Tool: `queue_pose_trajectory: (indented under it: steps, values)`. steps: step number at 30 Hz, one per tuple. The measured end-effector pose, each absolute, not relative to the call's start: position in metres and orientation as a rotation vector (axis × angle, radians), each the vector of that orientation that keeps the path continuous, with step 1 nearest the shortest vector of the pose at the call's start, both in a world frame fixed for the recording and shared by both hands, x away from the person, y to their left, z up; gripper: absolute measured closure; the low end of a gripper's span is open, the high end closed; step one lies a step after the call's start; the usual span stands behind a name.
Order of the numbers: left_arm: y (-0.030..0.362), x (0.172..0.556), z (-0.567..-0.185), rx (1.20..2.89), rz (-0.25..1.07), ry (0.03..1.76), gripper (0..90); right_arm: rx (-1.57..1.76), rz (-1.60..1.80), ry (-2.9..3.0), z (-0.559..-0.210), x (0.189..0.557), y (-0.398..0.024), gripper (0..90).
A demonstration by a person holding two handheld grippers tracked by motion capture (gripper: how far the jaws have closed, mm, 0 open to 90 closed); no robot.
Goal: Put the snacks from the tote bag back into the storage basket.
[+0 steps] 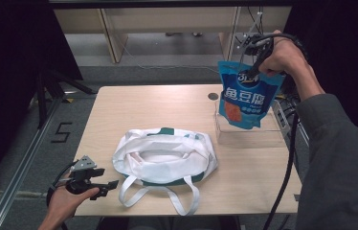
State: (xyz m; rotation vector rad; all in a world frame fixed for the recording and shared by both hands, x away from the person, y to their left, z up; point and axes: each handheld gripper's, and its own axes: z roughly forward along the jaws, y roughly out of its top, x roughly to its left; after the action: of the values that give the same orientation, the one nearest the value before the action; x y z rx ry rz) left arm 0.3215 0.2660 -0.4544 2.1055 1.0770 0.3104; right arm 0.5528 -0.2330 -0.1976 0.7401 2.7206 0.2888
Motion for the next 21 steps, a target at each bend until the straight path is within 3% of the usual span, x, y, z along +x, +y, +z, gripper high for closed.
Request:
queue_pose_trajectory:
  steps: [21]
  values:
    - [0.266, 0.321, -0.454, 2.123, 0.298, 1.088, 24.3, 0.799, 0.331, 2.74, -0.239, 0.572, -0.25, 90.0]
